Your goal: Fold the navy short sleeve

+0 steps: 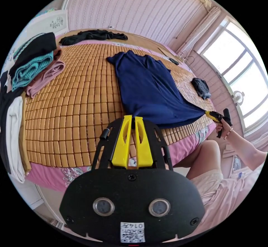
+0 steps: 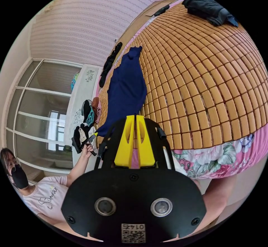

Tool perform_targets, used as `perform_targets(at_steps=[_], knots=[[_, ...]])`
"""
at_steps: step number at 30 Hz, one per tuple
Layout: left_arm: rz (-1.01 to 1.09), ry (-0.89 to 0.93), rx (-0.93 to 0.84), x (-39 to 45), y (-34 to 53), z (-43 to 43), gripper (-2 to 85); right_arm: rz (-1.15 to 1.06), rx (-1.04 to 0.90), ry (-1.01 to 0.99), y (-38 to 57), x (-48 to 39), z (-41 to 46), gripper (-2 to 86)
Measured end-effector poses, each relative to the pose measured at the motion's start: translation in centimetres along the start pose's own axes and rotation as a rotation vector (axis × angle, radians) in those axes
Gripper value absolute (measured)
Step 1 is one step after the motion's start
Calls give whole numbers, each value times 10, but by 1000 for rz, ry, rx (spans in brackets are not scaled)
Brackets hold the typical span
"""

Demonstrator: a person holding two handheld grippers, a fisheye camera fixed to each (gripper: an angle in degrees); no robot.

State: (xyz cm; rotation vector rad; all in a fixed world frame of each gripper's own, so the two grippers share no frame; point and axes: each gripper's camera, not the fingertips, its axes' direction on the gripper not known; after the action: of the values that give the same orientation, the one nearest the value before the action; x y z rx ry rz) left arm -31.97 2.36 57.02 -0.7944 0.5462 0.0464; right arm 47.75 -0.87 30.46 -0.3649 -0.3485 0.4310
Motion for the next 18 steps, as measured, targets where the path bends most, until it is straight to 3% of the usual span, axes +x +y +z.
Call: perform_targets(at_steps=[7,18], knots=[[12,63,-66,-12,31,22,-6,-85,-189,254,-2,-12,32,5],[59,60,-149,-5,55,38,9,-290,-471,455,17,-38,78,8]])
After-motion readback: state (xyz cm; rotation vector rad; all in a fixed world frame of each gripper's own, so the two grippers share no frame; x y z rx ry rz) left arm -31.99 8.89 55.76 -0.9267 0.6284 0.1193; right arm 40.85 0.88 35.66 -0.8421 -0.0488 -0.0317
